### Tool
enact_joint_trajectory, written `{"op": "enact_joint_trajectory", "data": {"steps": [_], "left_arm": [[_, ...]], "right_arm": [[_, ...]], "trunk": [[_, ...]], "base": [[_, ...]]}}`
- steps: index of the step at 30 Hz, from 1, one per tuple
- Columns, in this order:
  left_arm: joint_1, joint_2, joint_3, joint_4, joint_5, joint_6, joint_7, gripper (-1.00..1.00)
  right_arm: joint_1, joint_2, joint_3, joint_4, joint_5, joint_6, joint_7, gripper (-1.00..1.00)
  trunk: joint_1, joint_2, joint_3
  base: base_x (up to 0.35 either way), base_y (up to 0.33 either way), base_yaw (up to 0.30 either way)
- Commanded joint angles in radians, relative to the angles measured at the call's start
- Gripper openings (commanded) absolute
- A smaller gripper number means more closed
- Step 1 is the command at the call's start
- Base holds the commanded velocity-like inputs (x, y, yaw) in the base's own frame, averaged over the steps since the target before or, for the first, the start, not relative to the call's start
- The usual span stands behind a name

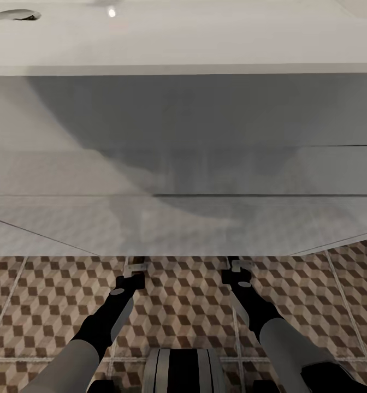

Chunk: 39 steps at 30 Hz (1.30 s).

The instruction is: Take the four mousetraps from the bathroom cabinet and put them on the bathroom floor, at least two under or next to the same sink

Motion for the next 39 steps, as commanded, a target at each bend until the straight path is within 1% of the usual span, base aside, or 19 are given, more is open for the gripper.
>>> {"op": "enact_joint_trajectory", "data": {"steps": [1, 12, 17, 23, 25, 26, 28, 29, 32, 37, 39], "left_arm": [[0.0, 0.001, -0.005, -0.002, 0.01, 0.004, 0.008, -1.0], [0.0, 0.005, -0.002, -0.004, 0.011, 0.001, 0.008, -1.0], [0.0, 0.015, 0.002, -0.014, 0.013, -0.001, 0.002, -1.0], [0.0, 0.036, 0.004, -0.02, 0.016, -0.001, -0.003, -1.0], [0.0, 0.046, 0.005, -0.022, 0.017, 0.0, -0.004, -1.0], [0.0, 0.053, 0.005, -0.025, 0.018, 0.001, -0.005, -1.0], [0.0, 0.057, 0.006, -0.028, 0.018, 0.001, -0.006, -1.0], [-0.001, 0.06, 0.006, -0.03, 0.019, 0.002, -0.006, -1.0], [-0.007, 0.063, 0.006, -0.028, 0.02, 0.003, -0.007, -1.0], [-0.046, 0.066, 0.006, 0.006, 0.026, 0.002, -0.007, -1.0], [-0.052, 0.067, 0.006, 0.015, 0.025, 0.001, -0.007, -1.0]], "right_arm": [[0.0, -0.001, 0.008, -0.002, -0.01, 0.005, -0.007, -1.0], [0.0, 0.002, 0.01, -0.002, -0.011, 0.004, -0.007, -1.0], [0.0, 0.004, 0.01, -0.003, -0.01, 0.003, -0.007, -1.0], [0.0, 0.008, 0.012, -0.022, -0.01, 0.004, -0.007, -1.0], [0.0, 0.017, 0.023, -0.035, -0.007, 0.005, -0.006, -1.0], [0.0, 0.024, 0.039, -0.043, -0.002, 0.005, -0.007, -1.0], [0.0, 0.028, 0.06, -0.049, 0.002, 0.005, -0.009, -1.0], [0.0, 0.031, 0.079, -0.053, 0.005, 0.005, -0.012, -1.0], [0.0, 0.033, 0.102, -0.058, 0.008, 0.006, -0.015, -1.0], [0.0, 0.031, 0.111, -0.067, 0.007, 0.005, -0.01, -1.0], [0.0, 0.03, 0.111, -0.074, 0.005, 0.006, -0.009, -1.0]], "trunk": [[0.0, 0.0, -0.001], [0.0, 0.0, -0.001], [0.0, 0.0, -0.001], [0.0, 0.0, -0.001], [0.0, 0.0, -0.001], [0.0, 0.0, -0.001], [0.0, 0.0, -0.001], [0.0, 0.0, -0.001], [0.0, 0.0, -0.001], [0.0, 0.0, -0.001], [0.0, 0.0, -0.001]], "base": [[0.0, 0.0, 0.0], [0.0, 0.0, 0.0], [0.0, 0.0, 0.0], [0.0, 0.0, 0.0], [0.0, 0.0, 0.0], [0.0, 0.0, 0.0], [0.0, 0.0, 0.0], [0.0, 0.0, 0.0], [0.0, 0.0, 0.0], [0.0, 0.0, 0.0], [0.0, 0.0, 0.0]]}}
